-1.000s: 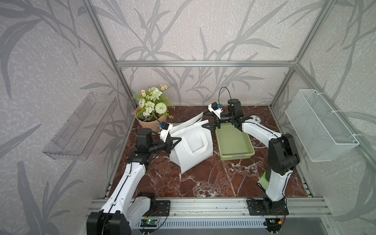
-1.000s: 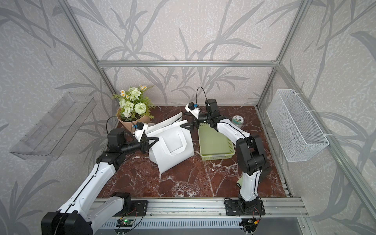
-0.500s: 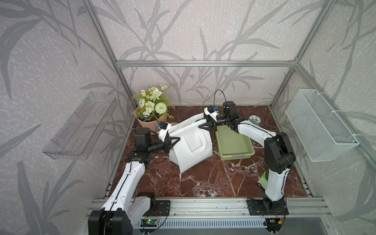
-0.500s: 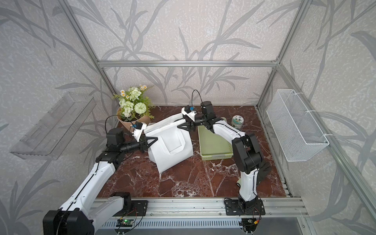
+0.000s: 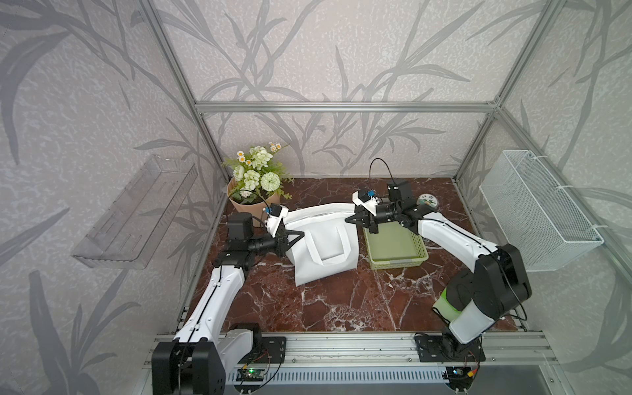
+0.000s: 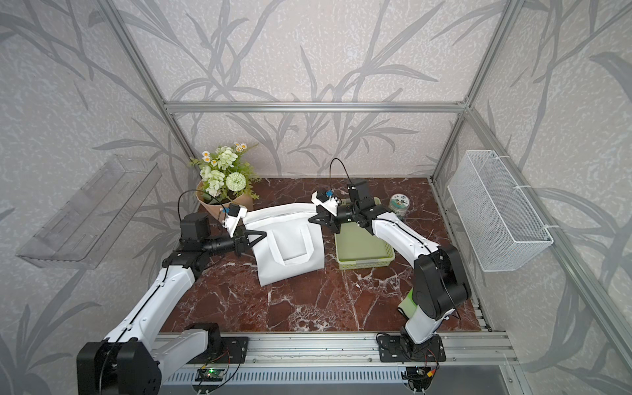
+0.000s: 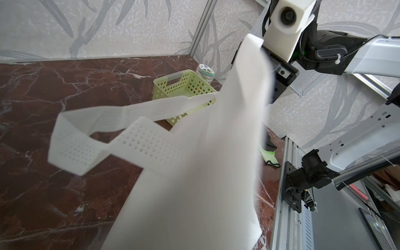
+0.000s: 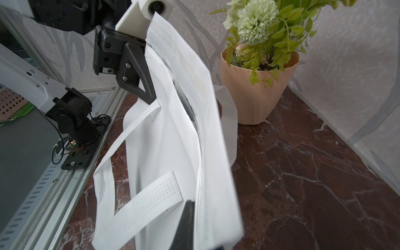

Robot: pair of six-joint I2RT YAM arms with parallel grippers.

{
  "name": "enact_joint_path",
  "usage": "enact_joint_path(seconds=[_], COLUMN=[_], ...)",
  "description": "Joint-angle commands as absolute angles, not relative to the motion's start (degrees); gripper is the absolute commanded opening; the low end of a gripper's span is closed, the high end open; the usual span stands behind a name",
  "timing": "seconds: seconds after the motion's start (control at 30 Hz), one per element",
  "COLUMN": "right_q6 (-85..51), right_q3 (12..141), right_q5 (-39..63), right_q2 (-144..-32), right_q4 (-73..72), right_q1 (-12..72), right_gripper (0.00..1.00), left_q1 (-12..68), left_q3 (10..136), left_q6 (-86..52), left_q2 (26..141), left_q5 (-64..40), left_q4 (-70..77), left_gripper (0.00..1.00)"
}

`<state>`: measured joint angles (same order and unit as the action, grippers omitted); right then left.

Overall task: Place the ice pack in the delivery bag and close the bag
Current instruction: Close the delivery bag at the center of the board.

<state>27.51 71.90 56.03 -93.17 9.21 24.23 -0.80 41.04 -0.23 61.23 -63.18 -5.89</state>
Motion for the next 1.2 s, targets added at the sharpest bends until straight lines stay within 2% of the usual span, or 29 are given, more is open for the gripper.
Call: enact_joint_path(seconds=[0.0, 0.17, 0.4, 0.53, 0.6, 0.7, 0.87, 1.03, 1.17], right_q6=[29.2, 30.4, 26.0, 26.2, 26.5, 26.8, 27.0, 27.2, 27.3], right_q3=[70.7, 68.4, 61.9, 62.0, 62.0, 62.3, 63.4, 64.0, 64.2], right_q5=[54.3, 53.9, 49.9, 49.8, 49.6, 49.8, 49.6, 49.5, 49.3], right_q2=[-87.3, -85.2, -86.6, -86.9, -86.4, -85.9, -86.0, -86.0, -86.0], right_q4=[16.6, 19.9, 8.0, 8.1, 8.2, 8.4, 8.6, 9.0, 9.0], right_q1=[21.4, 19.8, 19.9, 19.9, 19.9, 19.9, 20.6, 20.6, 20.7], right_gripper=[0.00, 0.00, 0.00, 0.00, 0.00, 0.00, 0.00, 0.00, 0.00], left_q1=[-0.3, 6.0, 8.6, 6.3, 4.7, 2.3, 0.5, 1.2, 4.9], left_q3=[44.8, 47.0, 44.6, 45.4, 46.2, 46.9, 50.6, 62.7, 76.3], left_q6=[-1.4, -0.8, -0.9, -0.4, -0.3, 0.1, -6.0, -11.2, -10.9], left_q2=[61.6, 64.3, 69.5, 69.0, 67.4, 64.1, 57.5, 57.3, 65.3], left_q5=[-64.8, -63.9, -62.0, -61.0, -61.2, -60.6, -53.4, -41.2, -34.4], left_q4=[-2.2, -1.7, 3.3, 0.7, -1.4, -3.8, -3.5, -8.5, -18.9], left_gripper=[0.00, 0.00, 0.00, 0.19, 0.32, 0.60, 0.98, 1.00, 0.86])
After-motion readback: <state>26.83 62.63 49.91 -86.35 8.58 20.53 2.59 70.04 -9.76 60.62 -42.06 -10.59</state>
